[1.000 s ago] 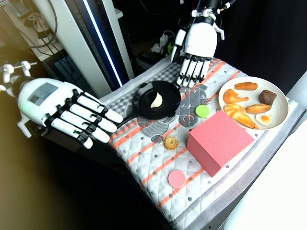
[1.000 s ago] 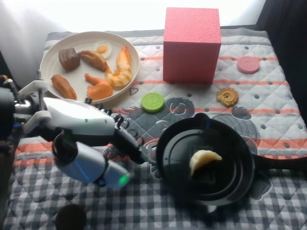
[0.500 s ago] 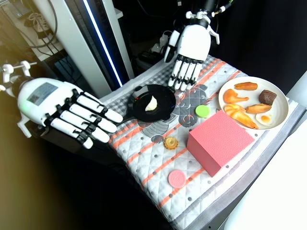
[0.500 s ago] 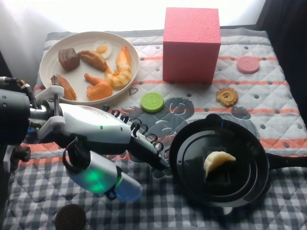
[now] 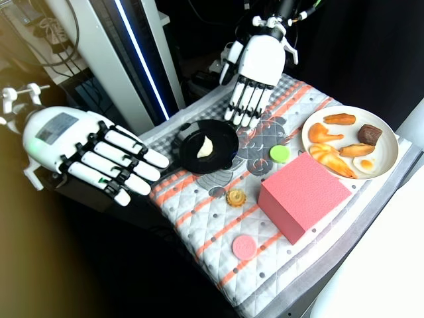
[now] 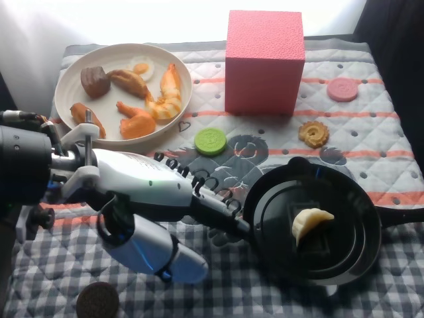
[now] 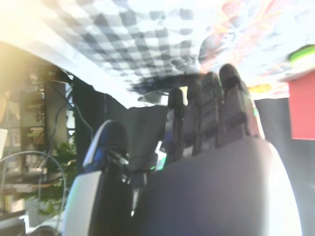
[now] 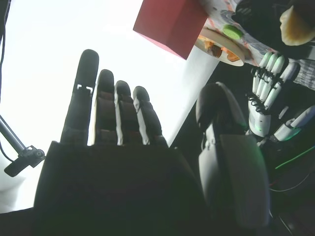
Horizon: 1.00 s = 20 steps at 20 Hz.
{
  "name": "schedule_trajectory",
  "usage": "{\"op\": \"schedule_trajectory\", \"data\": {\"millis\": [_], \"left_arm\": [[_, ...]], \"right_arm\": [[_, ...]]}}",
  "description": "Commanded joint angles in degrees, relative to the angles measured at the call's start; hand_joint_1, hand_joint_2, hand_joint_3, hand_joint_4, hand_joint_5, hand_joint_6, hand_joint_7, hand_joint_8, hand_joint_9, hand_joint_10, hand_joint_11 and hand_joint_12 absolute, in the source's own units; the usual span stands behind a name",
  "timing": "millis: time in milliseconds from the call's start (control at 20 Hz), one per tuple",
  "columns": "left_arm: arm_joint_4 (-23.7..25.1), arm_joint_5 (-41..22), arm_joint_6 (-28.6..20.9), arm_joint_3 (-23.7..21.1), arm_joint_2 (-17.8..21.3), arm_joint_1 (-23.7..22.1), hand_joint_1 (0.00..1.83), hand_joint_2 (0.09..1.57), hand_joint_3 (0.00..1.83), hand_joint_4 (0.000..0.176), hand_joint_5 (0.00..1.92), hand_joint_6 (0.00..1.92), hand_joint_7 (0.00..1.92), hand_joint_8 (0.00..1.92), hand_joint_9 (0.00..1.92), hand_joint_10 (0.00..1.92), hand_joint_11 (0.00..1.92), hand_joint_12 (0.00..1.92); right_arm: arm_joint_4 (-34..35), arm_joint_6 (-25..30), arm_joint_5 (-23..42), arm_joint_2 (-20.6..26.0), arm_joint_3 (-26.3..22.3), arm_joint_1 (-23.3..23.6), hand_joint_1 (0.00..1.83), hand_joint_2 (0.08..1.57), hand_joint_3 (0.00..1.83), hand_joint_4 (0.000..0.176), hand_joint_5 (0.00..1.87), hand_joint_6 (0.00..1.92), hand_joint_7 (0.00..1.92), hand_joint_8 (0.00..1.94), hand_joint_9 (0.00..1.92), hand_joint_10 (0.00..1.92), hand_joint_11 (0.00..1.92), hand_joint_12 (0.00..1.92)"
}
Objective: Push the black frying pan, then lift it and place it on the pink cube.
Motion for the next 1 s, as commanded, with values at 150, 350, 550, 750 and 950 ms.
{"op": "schedule_trajectory", "data": {"millis": [150,350,550,750,950], "left_arm": [[-4.4,-0.5,1.7,0.6,-1.3,-0.2,0.44,1.26,0.00,0.000,0.28,0.02,0.20,0.01,0.15,0.03,0.00,0.35],[-8.2,-0.6,5.1,1.1,-2.3,-0.2,0.48,1.28,0.00,0.000,0.22,0.00,0.17,0.00,0.13,0.01,0.00,0.45],[-9.1,-1.2,5.8,1.5,-3.4,-0.3,0.43,1.33,0.01,0.000,0.24,0.01,0.17,0.00,0.14,0.01,0.00,0.42],[-11.0,-1.7,7.6,1.9,-4.5,-0.2,0.40,1.33,0.00,0.000,0.25,0.01,0.14,0.00,0.13,0.00,0.00,0.43],[-11.9,-2.0,8.6,2.2,-5.5,-0.1,0.23,1.38,0.01,0.000,0.25,0.01,0.17,0.01,0.13,0.00,0.00,0.38]], "right_arm": [[0.5,0.4,7.4,0.0,0.3,0.2,0.39,1.32,0.00,0.000,0.00,0.00,0.03,0.01,0.00,0.39,0.00,1.40],[0.5,0.4,7.4,0.0,0.2,0.2,0.38,1.33,0.00,0.000,0.00,0.00,0.02,0.01,0.00,0.34,0.00,1.38],[0.5,0.4,7.4,0.0,0.3,0.1,0.41,1.32,0.00,0.000,0.00,0.00,0.02,0.00,0.00,0.33,0.00,1.36],[0.5,0.4,7.4,0.0,0.3,0.1,0.42,1.32,0.00,0.000,0.00,0.00,0.02,0.01,0.00,0.33,0.00,1.31],[0.5,0.4,7.4,0.0,0.3,0.1,0.40,1.32,0.00,0.000,0.00,0.00,0.02,0.01,0.00,0.34,0.00,1.31]]}}
